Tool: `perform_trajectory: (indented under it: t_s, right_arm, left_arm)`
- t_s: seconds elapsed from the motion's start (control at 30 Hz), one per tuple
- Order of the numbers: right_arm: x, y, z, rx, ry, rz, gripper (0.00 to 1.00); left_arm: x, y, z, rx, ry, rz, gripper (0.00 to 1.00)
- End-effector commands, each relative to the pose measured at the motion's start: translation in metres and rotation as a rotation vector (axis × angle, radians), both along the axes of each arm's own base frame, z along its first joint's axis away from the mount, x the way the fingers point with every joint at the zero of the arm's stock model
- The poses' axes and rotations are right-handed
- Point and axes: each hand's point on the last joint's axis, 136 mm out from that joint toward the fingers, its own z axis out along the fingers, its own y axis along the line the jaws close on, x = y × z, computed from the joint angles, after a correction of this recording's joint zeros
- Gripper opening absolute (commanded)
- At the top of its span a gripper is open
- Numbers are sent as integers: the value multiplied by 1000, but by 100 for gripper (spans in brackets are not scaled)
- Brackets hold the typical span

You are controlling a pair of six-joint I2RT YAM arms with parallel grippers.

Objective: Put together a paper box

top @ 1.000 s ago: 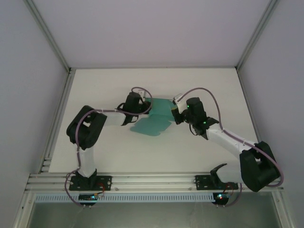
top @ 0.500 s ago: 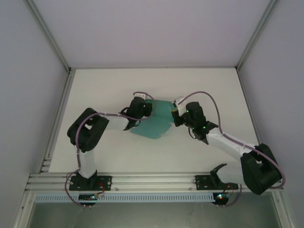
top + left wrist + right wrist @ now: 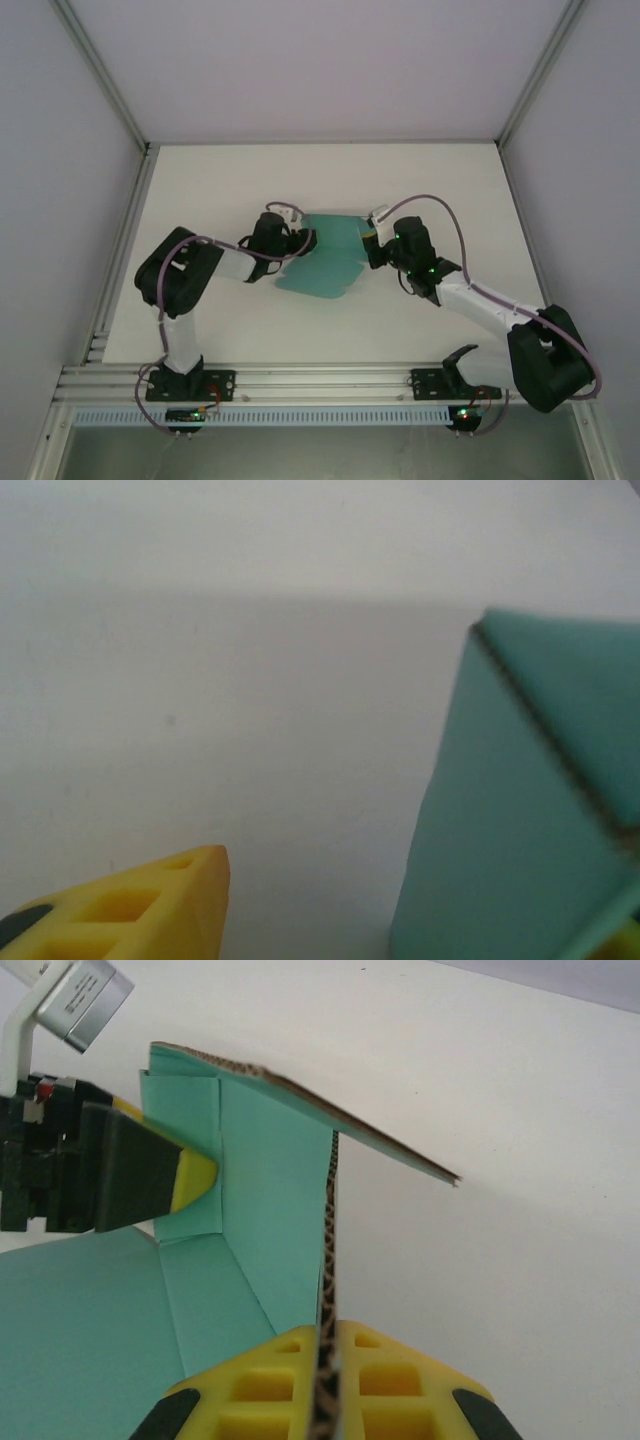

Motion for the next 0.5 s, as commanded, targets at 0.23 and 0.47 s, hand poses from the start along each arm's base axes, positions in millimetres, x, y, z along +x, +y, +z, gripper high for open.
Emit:
perform_trajectory:
  t_s: [0.23, 0.47]
  right_arm:
    - [-9, -8, -27, -39, 70, -18, 0]
    - [-12, -6, -26, -34, 67, -14, 0]
  left_arm:
    - [5, -6, 4, -13, 15, -12, 51]
    - [21, -8, 1, 15, 36, 45, 49]
